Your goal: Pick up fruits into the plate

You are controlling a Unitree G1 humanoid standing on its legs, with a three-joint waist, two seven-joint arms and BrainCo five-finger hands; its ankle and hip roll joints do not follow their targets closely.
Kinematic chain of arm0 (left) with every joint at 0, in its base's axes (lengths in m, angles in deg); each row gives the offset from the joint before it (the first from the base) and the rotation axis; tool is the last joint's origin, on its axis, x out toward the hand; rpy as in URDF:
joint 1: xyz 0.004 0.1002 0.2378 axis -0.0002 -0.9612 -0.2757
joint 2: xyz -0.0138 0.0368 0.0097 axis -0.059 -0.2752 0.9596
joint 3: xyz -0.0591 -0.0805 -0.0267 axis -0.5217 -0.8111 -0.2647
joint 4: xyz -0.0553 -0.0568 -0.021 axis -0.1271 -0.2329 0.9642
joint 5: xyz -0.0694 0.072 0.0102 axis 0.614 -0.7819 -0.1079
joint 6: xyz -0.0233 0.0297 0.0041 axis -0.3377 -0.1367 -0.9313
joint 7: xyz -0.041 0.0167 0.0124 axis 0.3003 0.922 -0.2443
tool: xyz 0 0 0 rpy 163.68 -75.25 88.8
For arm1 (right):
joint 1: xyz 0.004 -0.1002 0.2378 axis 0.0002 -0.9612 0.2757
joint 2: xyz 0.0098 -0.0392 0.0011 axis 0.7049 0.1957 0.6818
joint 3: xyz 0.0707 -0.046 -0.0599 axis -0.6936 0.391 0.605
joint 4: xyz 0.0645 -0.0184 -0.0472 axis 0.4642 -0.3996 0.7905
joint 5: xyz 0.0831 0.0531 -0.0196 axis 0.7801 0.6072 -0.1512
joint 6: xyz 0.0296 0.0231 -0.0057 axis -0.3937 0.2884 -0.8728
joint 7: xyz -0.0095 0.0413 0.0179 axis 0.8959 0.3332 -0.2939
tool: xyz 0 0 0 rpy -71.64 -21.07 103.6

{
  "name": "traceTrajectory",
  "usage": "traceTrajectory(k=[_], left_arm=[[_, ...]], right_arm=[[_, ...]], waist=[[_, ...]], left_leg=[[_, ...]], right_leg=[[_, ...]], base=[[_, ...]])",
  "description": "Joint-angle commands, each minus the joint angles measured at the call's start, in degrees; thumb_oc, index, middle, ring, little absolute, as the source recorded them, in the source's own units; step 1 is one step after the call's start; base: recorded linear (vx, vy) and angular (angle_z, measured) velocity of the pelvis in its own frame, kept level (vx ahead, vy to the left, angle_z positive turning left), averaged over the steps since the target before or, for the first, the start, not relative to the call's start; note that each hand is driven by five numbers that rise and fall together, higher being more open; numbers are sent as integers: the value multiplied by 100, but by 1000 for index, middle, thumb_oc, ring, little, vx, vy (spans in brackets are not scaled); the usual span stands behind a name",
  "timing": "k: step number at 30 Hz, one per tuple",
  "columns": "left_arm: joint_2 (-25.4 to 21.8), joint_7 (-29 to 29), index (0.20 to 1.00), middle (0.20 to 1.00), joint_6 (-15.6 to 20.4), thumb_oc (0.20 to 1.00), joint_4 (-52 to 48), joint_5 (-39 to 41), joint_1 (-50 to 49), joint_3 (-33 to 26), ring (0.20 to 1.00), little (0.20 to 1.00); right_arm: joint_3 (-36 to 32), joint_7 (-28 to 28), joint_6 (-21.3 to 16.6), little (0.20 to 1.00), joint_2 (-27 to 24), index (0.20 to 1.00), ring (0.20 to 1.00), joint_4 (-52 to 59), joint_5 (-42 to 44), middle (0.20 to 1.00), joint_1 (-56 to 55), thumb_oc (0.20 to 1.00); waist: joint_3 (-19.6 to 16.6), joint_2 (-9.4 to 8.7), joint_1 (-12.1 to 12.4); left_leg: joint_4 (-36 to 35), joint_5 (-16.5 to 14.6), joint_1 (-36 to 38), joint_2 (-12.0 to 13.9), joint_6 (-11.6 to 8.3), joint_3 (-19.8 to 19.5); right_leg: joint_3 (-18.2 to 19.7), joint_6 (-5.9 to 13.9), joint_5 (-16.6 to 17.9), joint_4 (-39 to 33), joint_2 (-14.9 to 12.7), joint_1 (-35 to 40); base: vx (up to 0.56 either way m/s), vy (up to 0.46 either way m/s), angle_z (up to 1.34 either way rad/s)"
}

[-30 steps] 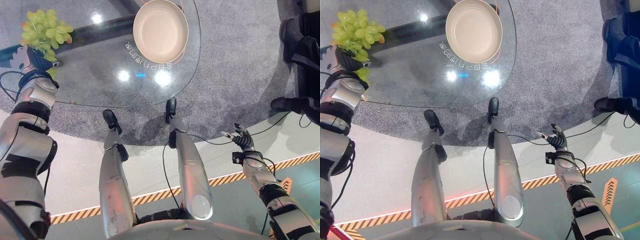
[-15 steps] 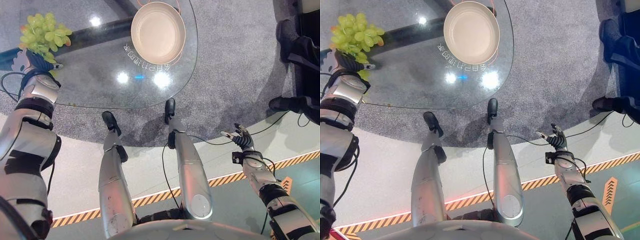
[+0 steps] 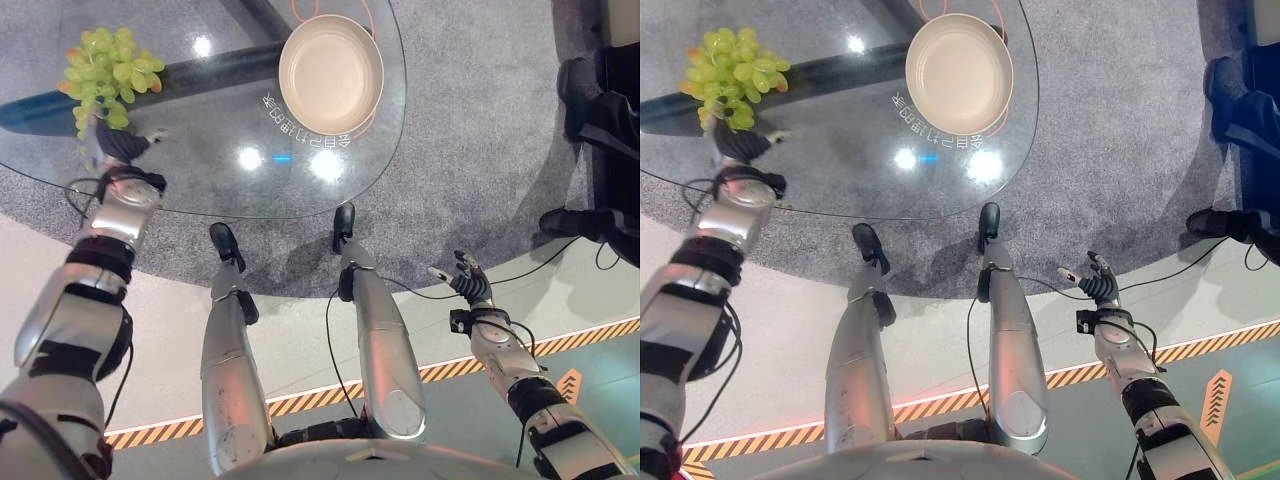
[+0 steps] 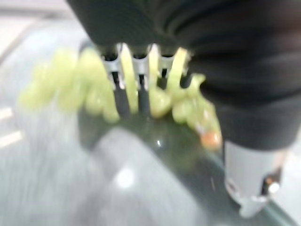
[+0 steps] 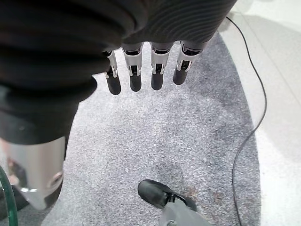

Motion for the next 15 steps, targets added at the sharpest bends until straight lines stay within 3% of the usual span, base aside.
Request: traceTrajectory(k=[1,11,15], left_arm=[[366,-7,1000,1000,448,1000,-320,200,-401,-345,1000,1000],[704,-140,1000,1000,822,1000,-1785,310,-1737,-760,1000,1000],[820,272,1000,1000,1081,1000,-2202,262,-2162,-968,1000,1000]], right_arm=[[-385,180,-46,1000,-88,1000,1000,263,-158,1000,-627,1000],[-683,272,-34,1000,5,1000,1000,461,-181,1000,-975,1000],[-780,241,-65,1000,16,1000,1000,426,-167,1000,-1105,1000]], waist=[[-17,205,19],[-17,330,234],[-17,376,309]], left_leg=[[571,-1067,-40,-476,59,283],[523,-1086,14,-598,139,209],[521,-1107,72,-647,173,169]], right_leg=[[-136,19,-413,-32,469,270],[-285,34,-408,-101,379,383],[-313,28,-435,-103,363,457]], base=[[-4,-6,4],[7,0,0],[5,0,1]])
